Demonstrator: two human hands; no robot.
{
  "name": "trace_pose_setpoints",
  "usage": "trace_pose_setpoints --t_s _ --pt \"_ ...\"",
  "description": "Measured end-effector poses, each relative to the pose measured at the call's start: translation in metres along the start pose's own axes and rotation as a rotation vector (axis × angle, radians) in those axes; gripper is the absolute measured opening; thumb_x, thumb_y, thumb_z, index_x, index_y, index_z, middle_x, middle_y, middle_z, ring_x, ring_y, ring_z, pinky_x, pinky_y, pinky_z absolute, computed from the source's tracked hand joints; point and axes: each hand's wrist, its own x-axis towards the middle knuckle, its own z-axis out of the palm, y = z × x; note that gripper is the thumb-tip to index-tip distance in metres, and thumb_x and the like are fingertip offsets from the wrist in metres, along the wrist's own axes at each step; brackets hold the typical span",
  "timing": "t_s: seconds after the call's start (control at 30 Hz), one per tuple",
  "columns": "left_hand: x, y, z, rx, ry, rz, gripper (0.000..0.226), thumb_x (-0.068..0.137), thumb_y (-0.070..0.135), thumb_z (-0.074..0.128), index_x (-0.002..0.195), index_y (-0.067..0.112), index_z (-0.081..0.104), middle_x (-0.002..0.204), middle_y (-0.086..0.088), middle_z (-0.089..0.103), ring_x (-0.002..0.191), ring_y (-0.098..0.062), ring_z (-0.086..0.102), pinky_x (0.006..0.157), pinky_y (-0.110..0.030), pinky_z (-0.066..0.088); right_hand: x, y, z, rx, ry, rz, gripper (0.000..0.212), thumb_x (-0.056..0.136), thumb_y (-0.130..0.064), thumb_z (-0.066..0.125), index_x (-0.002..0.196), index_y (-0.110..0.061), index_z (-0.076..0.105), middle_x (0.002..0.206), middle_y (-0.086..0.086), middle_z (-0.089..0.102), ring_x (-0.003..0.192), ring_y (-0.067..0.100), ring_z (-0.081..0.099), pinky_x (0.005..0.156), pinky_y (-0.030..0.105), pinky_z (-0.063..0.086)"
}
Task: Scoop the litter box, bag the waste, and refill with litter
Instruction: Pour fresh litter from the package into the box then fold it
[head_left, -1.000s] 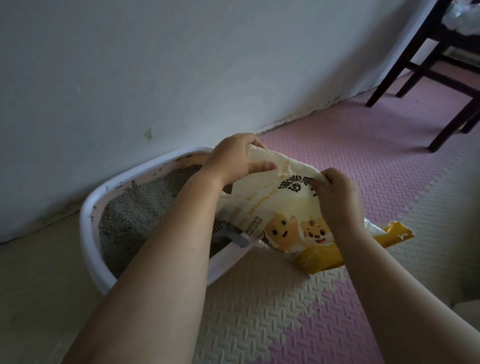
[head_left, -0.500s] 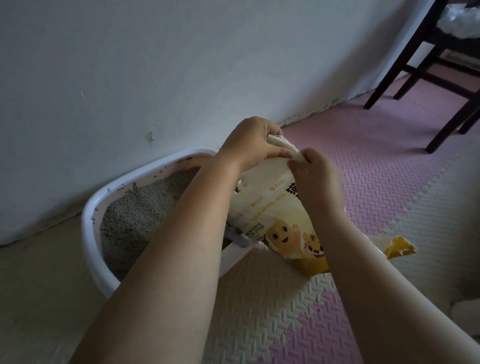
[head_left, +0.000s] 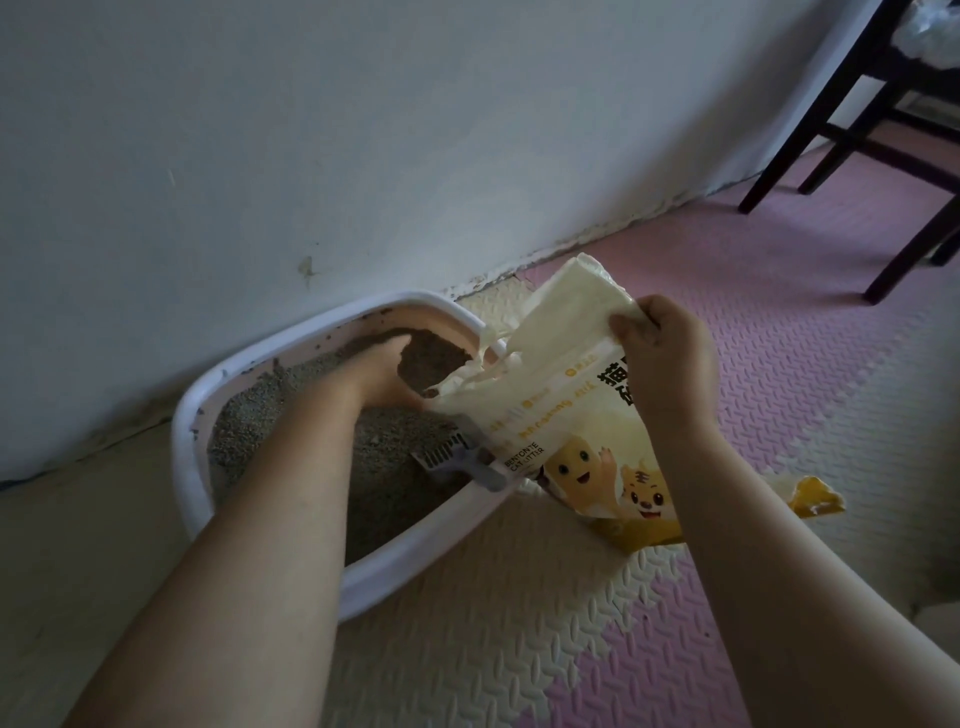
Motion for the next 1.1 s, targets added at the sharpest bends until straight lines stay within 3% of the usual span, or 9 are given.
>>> trace_pose_setpoints --t_s 0.13,0.23,0.3,0.37,0.47,0.57,0.83,0.93,1.1 --pt "0.014 -0.032 0.033 -0.066 -0.012 -0.075 0.109 0.071 0.013 0.081 0.152 0.024 0.01 0.156 -0.01 0.024 0.138 -0.03 0.032 0.105 -0.05 0.04 0.0 0.001 0.0 0.005 0.007 -0.011 0.013 0.092 -0.023 0.058 0.082 -0.016 0.064 0.067 -0.003 0.059 0.056 0.01 0.047 0.052 0.026 0.038" --pt "0.02 -0.03 0.044 -0.226 0.023 -0.057 0.103 0.072 0.009 0.078 0.152 0.018 0.013 0.153 -0.013 0.029 0.136 -0.03 0.037 0.105 -0.045 0.039 0.0 0.002 -0.001 0.003 -0.002 -0.016 0.012 0.092 -0.023 0.059 0.084 -0.016 0.065 0.068 -0.003 0.059 0.056 0.009 0.047 0.052 0.025 0.038" --pt "0.02 -0.026 0.05 -0.4 0.018 -0.046 0.1 0.069 0.014 0.079 0.151 0.013 0.02 0.146 -0.014 0.04 0.128 -0.028 0.046 0.102 -0.039 0.042 0.0 0.003 -0.003 0.011 -0.013 -0.016 0.012 0.092 -0.023 0.059 0.084 -0.015 0.065 0.068 -0.003 0.06 0.057 0.009 0.048 0.052 0.024 0.038" --pt "0.02 -0.025 0.053 -0.494 -0.016 -0.042 0.09 0.066 0.015 0.08 0.144 0.008 0.035 0.134 -0.014 0.054 0.119 -0.029 0.055 0.101 -0.044 0.045 0.0 0.003 -0.005 0.001 -0.014 -0.018 0.012 0.092 -0.023 0.059 0.084 -0.016 0.064 0.068 -0.003 0.059 0.057 0.009 0.047 0.051 0.024 0.036" --pt "0.02 -0.026 0.056 -0.541 -0.115 0.045 0.047 0.062 0.015 0.075 0.108 0.01 0.068 0.107 -0.017 0.069 0.104 -0.037 0.063 0.093 -0.052 0.05 -0.001 0.005 -0.008 0.005 -0.009 -0.014 0.012 0.092 -0.022 0.059 0.082 -0.015 0.064 0.066 -0.003 0.057 0.056 0.011 0.045 0.05 0.024 0.034" --pt "0.018 -0.023 0.056 -0.628 -0.083 0.047 0.047 0.06 0.018 0.079 0.104 0.011 0.068 0.097 -0.008 0.073 0.097 -0.025 0.069 0.089 -0.046 0.054 0.002 0.01 -0.012 -0.007 0.002 -0.002 0.013 0.092 -0.022 0.059 0.082 -0.016 0.063 0.066 -0.003 0.056 0.055 0.011 0.044 0.05 0.024 0.034" --pt "0.008 0.017 0.041 -0.517 -0.072 0.185 0.019 0.073 0.007 0.074 0.092 0.009 0.071 0.091 -0.012 0.073 0.089 -0.025 0.069 0.088 -0.043 0.054 0.007 0.027 -0.035 0.016 0.076 0.081 0.015 0.091 -0.022 0.059 0.081 -0.014 0.065 0.07 0.006 0.061 0.059 0.015 0.044 0.056 0.028 0.035" --pt "0.008 0.034 0.038 -0.464 -0.042 0.21 0.021 0.07 0.013 0.077 0.09 0.013 0.071 0.089 -0.006 0.074 0.089 -0.022 0.069 0.088 -0.043 0.054 0.007 0.035 -0.048 0.05 0.115 0.138 0.016 0.091 -0.024 0.06 0.081 -0.012 0.065 0.077 0.014 0.065 0.06 0.018 0.047 0.059 0.032 0.039" --pt "0.004 0.069 0.036 -0.374 -0.033 0.273 0.018 0.077 0.017 0.077 0.094 0.018 0.07 0.084 0.001 0.072 0.079 -0.011 0.067 0.067 -0.021 0.052 0.008 0.045 -0.068 0.091 0.182 0.205 0.013 0.089 -0.021 0.061 0.077 -0.018 0.064 0.081 0.017 0.067 0.064 0.021 0.051 0.062 0.039 0.047"
